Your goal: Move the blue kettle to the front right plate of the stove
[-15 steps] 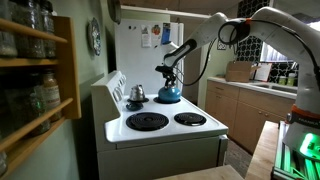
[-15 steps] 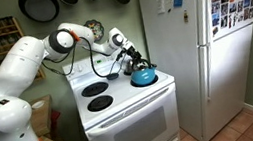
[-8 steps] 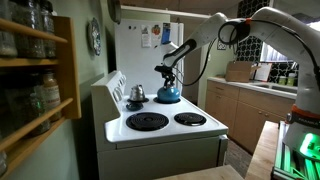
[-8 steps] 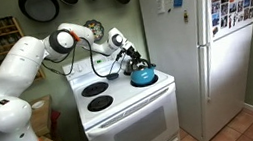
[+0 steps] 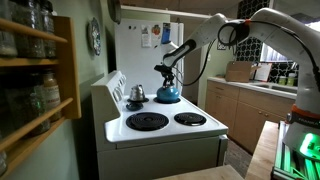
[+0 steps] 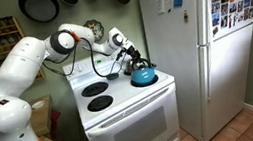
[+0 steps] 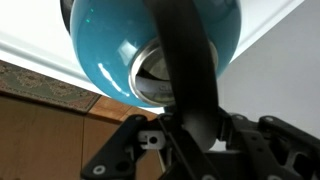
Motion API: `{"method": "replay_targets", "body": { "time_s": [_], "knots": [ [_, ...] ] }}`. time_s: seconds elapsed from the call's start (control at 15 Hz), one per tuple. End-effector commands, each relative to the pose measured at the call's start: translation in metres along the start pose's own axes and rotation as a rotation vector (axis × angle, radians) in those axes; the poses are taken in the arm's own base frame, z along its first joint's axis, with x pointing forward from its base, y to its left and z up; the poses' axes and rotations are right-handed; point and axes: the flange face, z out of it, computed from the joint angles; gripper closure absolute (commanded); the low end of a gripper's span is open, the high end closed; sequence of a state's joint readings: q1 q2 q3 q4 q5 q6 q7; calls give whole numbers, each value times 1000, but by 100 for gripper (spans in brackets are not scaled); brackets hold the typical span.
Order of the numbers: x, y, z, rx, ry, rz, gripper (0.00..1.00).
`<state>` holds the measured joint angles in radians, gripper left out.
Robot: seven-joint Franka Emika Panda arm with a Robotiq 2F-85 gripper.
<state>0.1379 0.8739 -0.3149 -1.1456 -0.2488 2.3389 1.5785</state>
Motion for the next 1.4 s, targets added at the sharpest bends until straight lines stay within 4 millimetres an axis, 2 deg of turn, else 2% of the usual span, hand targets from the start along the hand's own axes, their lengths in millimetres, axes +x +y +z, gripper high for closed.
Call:
{"method": "replay_targets", "body": {
  "time_s": [0.0, 0.4, 0.67, 1.0, 1.33],
  "knots": [
    [11, -9, -8, 45, 7, -15, 46],
    [20, -8, -30, -36, -55, -140, 2],
    [31, 0, -53, -154, -115, -253, 0],
    [34, 13, -102, -254, -272, -452, 0],
    [17, 13, -160, -135, -416, -640, 0]
  ]
}}
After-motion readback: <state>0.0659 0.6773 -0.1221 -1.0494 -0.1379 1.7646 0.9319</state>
